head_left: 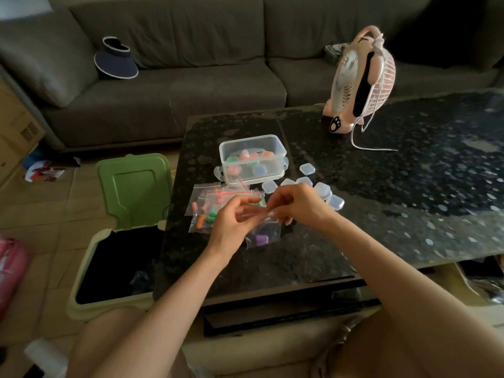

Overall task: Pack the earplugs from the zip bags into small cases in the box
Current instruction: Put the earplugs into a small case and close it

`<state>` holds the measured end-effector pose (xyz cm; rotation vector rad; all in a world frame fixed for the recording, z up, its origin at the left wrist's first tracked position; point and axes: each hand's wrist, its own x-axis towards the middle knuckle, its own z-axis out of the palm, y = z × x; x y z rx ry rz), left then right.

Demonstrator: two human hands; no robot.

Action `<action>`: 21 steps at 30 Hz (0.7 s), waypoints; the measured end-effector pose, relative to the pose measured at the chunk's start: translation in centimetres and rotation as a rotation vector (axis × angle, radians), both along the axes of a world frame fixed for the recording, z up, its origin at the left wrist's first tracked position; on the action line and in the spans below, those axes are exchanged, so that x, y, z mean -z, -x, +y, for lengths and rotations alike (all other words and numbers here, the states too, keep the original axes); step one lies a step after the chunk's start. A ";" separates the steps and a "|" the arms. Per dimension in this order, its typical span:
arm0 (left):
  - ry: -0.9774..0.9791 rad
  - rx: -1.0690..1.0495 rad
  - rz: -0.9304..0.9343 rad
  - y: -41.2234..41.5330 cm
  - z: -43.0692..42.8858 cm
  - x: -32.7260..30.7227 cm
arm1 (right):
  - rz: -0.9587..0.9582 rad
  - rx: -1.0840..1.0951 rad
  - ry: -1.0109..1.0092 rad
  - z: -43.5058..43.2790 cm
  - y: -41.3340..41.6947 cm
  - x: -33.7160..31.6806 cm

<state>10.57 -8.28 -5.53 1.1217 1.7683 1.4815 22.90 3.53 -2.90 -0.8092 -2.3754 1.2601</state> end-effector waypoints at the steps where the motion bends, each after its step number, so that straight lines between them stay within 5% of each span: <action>1: 0.016 -0.031 -0.063 0.1 0.0 0.0 | -0.001 -0.003 0.001 -0.1 -0.1 0.1; 11: 0.158 -0.142 -0.226 0.8 0.0 0.3 | -0.002 -0.061 -0.045 -0.6 0.3 0.8; 21: 0.233 -0.154 -0.186 1.0 -0.2 0.4 | -0.008 -0.149 -0.063 -0.9 1.0 1.7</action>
